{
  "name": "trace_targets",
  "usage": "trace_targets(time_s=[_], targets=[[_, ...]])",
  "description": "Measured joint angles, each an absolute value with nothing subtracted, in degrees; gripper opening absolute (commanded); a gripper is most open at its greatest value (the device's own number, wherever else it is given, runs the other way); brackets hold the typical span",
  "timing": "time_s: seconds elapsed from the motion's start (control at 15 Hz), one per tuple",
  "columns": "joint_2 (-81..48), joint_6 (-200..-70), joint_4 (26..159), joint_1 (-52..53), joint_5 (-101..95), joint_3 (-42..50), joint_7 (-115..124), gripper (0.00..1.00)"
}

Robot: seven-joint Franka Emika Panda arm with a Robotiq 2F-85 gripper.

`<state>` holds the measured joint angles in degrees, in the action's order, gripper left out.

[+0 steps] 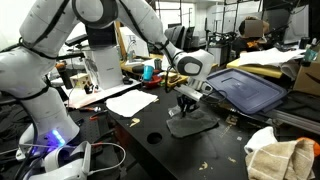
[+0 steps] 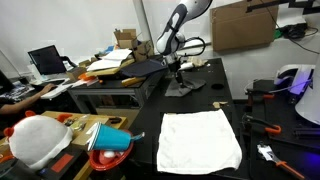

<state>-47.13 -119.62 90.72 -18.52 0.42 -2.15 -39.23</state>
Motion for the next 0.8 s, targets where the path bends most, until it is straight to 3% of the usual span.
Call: trace_targets(time_s=[0.8], targets=[[-44.85,-129.33,95.12,-16.80,-6.62,-2.09,-42.87,0.01]])
